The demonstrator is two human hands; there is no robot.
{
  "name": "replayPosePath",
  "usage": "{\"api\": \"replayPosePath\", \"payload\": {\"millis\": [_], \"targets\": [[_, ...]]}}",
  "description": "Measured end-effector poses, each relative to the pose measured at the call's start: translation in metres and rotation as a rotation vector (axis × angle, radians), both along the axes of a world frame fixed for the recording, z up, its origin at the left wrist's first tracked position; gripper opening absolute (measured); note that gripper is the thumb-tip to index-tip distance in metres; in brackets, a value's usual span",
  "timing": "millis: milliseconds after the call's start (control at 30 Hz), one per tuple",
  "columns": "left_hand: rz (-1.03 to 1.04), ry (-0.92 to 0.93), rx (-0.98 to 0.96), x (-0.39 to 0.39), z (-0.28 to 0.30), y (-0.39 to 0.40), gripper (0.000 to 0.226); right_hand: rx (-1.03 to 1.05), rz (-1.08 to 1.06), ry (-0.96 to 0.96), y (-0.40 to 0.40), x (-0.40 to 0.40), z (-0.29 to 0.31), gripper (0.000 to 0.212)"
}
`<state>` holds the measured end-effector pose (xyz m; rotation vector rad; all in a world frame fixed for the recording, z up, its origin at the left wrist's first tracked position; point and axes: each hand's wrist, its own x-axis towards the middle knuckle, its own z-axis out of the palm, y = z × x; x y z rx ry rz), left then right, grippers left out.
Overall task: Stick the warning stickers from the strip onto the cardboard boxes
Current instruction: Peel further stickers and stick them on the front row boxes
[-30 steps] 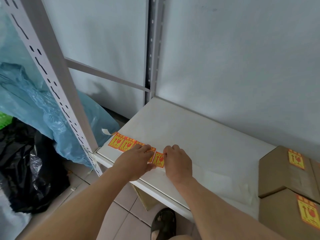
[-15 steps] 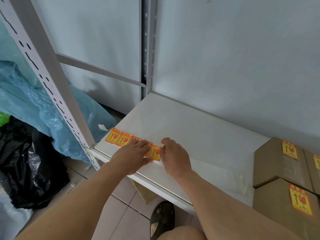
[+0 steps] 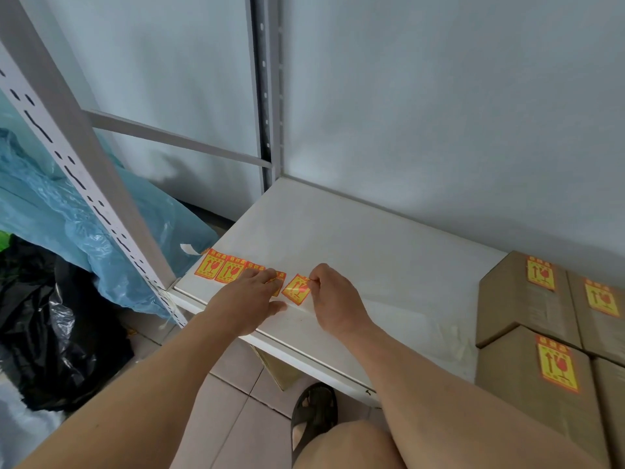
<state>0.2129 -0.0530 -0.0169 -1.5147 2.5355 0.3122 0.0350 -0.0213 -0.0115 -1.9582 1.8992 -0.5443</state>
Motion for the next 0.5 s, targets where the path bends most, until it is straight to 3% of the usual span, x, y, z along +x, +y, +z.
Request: {"api": "replayPosePath", "payload": {"millis": [200, 333, 500], "targets": [[0.002, -0.063, 0.004, -0.01, 0.012, 0.008, 0.062, 0.016, 0.001, 0.012, 0.016, -0.024, 0.018, 0.013], [-0.184, -0.049, -0.221, -0.024, 0.018, 0.026, 0.049, 0.015, 0.021, 0.087, 0.034, -0.05, 0.039, 0.015], [-0.308, 0.047, -0.366, -0.061, 0.035, 0.057, 0.051, 0.069, 0.052, 0.148, 0.076, -0.099, 0.076, 0.014]]}}
